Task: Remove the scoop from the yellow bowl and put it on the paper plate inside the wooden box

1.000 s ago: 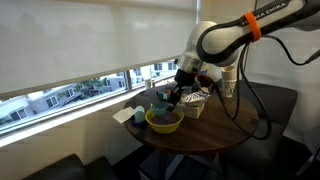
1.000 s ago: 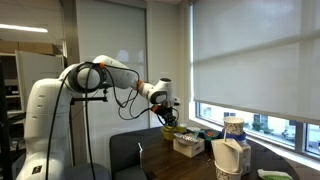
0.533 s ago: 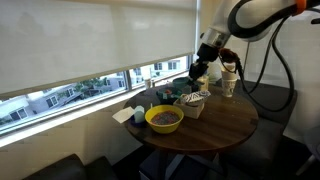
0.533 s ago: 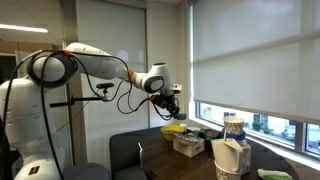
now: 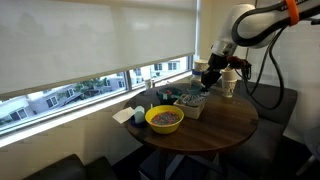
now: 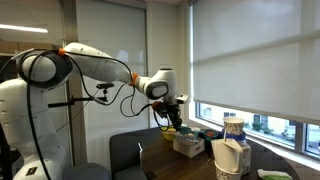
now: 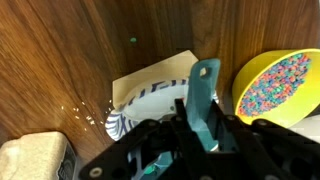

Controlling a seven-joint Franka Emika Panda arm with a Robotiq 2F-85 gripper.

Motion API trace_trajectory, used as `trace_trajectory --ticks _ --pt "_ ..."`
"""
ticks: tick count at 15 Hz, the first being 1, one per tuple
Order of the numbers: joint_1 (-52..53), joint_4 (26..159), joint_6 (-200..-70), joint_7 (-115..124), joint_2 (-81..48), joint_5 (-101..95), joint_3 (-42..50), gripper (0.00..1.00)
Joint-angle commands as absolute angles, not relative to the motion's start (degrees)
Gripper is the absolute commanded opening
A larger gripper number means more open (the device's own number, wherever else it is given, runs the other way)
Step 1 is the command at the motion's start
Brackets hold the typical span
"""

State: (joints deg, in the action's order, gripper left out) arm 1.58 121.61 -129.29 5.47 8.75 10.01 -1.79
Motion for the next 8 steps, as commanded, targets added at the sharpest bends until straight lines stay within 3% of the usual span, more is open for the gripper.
trace_trajectory --ticks 1,8 --pt "1.2 121.4 -127.7 7.1 8.2 10.7 -1.2 0.51" --pt "2.9 121.5 -129.1 0.0 8.4 11.1 -1.9 0.98"
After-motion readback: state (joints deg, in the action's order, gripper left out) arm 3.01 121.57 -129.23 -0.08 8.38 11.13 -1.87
